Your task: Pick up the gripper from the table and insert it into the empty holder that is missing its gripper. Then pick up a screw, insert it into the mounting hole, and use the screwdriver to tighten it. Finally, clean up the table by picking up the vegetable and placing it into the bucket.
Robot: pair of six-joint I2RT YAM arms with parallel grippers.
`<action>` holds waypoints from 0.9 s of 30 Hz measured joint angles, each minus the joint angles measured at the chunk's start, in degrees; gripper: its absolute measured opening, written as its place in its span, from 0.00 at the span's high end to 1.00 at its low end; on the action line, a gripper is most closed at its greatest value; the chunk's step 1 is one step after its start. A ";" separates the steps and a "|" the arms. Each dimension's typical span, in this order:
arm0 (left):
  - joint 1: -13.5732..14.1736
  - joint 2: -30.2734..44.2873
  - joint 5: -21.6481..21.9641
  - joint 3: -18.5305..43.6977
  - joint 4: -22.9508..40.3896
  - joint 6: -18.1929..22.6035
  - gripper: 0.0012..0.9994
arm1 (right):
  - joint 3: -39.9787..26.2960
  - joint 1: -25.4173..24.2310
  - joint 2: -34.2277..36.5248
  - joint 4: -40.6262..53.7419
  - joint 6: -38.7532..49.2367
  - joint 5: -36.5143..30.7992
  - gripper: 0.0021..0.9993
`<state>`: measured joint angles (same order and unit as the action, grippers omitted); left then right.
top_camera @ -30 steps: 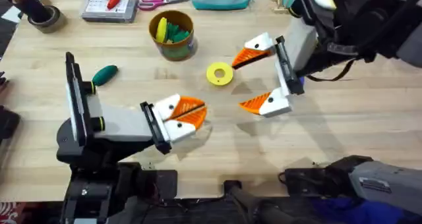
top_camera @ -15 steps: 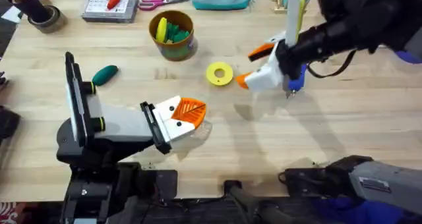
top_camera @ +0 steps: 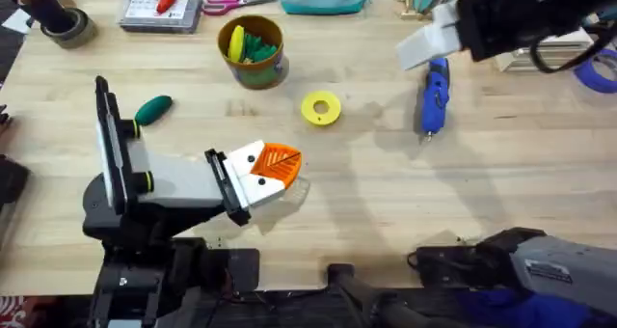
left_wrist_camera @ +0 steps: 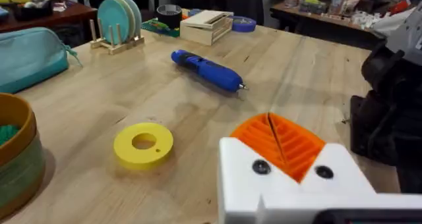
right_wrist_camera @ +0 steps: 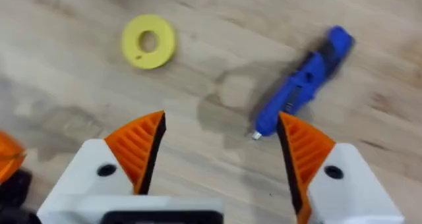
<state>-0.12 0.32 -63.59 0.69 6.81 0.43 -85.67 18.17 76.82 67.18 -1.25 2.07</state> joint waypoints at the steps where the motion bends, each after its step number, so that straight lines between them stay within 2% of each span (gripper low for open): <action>1: 0.00 0.00 0.00 0.00 0.00 0.00 1.00 | -0.51 0.00 -0.13 0.52 -1.82 -2.60 0.00; 4: 0.00 0.00 0.00 0.00 0.00 0.00 1.00 | -0.85 -0.40 -0.37 1.05 -5.76 -8.08 0.00; 9: 0.00 0.00 0.00 0.00 0.00 0.00 1.00 | -0.85 -0.74 -0.34 0.98 -8.73 -12.05 0.00; 14: 0.00 0.00 0.00 0.00 0.00 0.00 1.00 | -0.85 -1.83 -0.31 -0.69 -10.68 -13.22 0.00; 19: 0.00 0.00 0.00 0.00 0.00 0.00 1.00 | -0.87 -5.39 0.25 -1.36 -12.75 -13.60 0.00; 27: 0.00 0.00 0.00 0.00 0.00 0.00 1.00 | -0.87 -11.81 7.10 -2.31 -16.59 -13.95 0.00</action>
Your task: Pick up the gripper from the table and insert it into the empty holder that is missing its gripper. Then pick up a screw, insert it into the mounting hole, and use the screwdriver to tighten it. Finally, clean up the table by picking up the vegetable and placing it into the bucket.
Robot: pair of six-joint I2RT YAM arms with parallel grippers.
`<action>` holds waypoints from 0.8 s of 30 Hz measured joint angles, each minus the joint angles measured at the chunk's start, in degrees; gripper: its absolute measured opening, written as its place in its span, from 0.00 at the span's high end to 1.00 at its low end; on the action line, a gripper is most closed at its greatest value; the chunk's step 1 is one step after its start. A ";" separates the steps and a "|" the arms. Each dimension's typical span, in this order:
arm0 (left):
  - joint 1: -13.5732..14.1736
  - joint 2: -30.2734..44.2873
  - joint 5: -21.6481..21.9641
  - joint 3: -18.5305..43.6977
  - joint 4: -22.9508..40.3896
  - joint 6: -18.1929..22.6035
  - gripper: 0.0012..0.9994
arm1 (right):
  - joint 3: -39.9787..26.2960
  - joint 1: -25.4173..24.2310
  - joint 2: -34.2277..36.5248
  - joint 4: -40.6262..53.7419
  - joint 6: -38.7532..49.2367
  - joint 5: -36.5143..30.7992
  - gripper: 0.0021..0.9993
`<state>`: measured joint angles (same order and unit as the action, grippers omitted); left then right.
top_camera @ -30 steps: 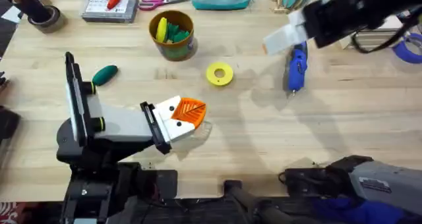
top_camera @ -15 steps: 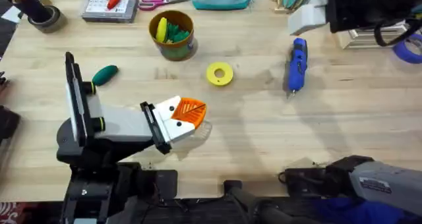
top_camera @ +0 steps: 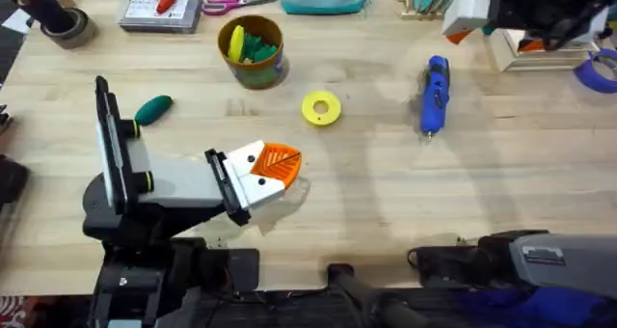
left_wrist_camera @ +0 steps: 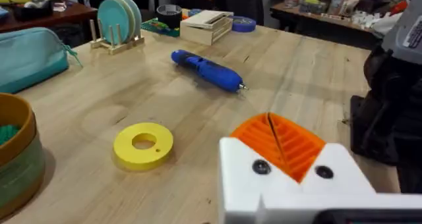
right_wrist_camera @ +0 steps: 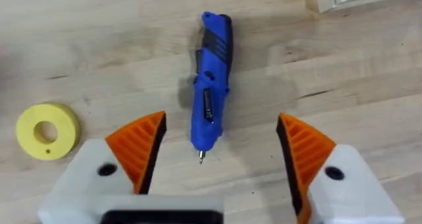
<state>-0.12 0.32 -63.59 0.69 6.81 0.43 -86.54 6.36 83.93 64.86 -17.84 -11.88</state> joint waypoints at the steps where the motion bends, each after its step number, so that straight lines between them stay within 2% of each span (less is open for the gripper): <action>1: 0.00 0.00 0.00 0.00 0.00 0.00 1.00 | 0.00 -0.44 1.07 -0.12 -0.20 -0.13 0.00; 11: 0.00 0.00 0.00 0.00 0.00 0.00 1.00 | 0.00 -1.35 9.10 -3.82 -0.20 0.08 0.00; 17: 0.00 0.00 0.00 0.00 0.00 0.00 1.00 | 0.00 -1.99 10.22 -5.62 -0.09 1.42 0.00; 24: 0.00 0.00 0.00 0.00 0.00 0.00 1.00 | 0.00 -5.74 11.09 -5.84 0.11 3.18 0.00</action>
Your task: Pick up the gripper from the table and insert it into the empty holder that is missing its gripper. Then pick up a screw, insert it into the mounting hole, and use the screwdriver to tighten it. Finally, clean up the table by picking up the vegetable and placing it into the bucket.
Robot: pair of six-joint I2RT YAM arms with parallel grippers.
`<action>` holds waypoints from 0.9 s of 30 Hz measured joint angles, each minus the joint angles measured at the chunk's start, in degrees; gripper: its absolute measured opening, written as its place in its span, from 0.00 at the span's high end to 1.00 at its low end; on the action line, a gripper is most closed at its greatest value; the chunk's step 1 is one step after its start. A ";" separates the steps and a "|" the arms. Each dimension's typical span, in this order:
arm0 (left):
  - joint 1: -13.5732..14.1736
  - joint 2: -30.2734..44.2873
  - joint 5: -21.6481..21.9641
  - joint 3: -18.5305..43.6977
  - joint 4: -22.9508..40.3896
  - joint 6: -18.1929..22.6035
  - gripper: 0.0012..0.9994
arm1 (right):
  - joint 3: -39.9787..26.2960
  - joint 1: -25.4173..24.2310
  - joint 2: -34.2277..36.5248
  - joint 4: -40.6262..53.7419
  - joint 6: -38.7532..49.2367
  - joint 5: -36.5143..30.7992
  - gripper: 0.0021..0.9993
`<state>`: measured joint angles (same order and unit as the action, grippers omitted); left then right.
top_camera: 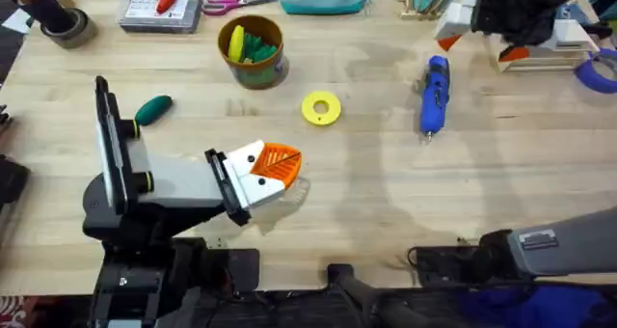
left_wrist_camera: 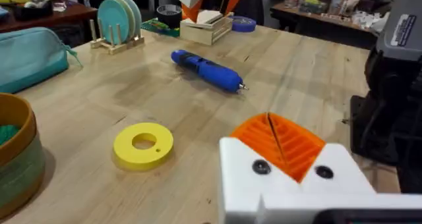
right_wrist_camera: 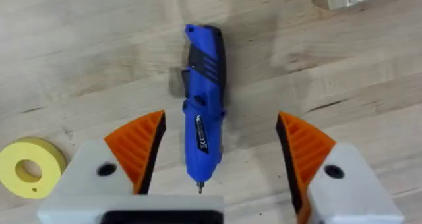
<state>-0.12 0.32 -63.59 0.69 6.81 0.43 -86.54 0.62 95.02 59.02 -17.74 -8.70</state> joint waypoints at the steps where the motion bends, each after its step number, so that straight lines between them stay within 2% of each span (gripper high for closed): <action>1: 0.00 0.00 0.00 0.00 0.00 -0.01 1.00 | 0.00 -0.43 0.34 -0.08 -0.02 0.26 0.00; 13: 0.00 0.00 0.01 0.00 0.00 0.00 1.00 | 0.00 -1.18 6.95 -0.91 2.25 6.04 0.00; 27: 0.00 0.00 0.00 0.00 0.00 0.00 1.00 | 0.00 -1.18 12.79 -1.77 2.80 7.11 0.00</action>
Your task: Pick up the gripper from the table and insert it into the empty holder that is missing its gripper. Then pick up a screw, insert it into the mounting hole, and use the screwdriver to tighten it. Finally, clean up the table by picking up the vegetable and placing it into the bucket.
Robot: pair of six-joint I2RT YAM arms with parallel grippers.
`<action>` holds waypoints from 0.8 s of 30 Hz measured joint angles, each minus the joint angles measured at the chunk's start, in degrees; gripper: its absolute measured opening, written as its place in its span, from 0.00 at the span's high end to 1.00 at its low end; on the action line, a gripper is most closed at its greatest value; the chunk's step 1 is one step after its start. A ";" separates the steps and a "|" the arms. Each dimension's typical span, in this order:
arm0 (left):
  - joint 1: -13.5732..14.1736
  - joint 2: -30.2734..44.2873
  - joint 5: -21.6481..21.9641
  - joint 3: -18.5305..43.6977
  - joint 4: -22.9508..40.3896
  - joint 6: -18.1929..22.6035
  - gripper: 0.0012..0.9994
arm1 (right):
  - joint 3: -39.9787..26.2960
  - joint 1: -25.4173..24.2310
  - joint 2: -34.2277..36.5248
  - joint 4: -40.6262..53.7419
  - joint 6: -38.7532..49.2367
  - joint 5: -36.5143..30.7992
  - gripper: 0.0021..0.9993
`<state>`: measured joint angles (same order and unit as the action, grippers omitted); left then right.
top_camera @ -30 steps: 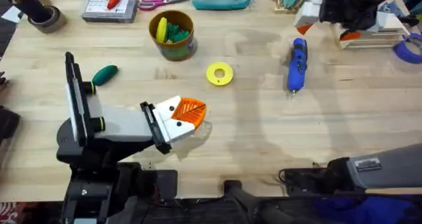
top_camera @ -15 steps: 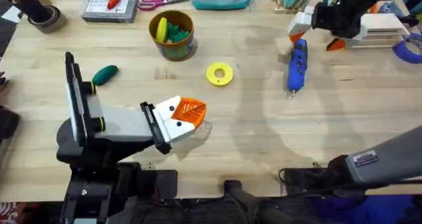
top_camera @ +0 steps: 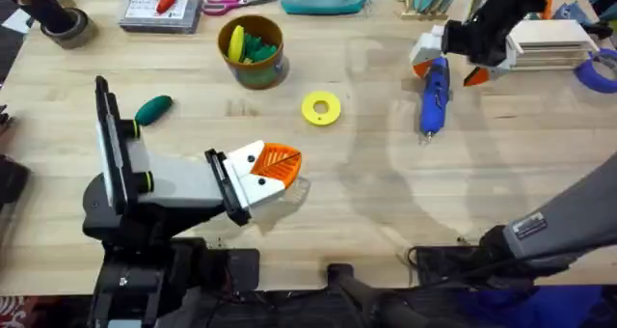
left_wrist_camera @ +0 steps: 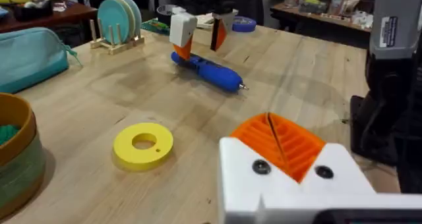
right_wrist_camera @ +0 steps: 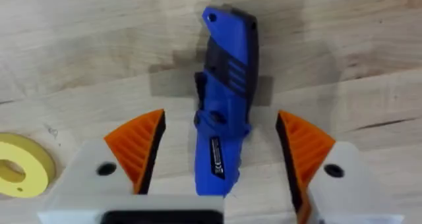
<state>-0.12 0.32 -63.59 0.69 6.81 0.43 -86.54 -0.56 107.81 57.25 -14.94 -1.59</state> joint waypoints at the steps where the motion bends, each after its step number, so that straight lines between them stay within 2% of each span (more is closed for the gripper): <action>1: 0.00 0.00 0.00 0.00 0.00 0.00 1.00 | 0.00 0.00 0.37 -0.26 0.00 -0.01 0.00; 24: 0.00 -0.02 0.00 0.00 0.00 0.00 1.00 | 0.00 -1.21 8.09 -4.68 2.58 0.41 0.02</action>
<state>-0.12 0.30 -63.59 0.69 6.81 0.43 -86.54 -1.77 115.90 52.57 -12.36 -1.19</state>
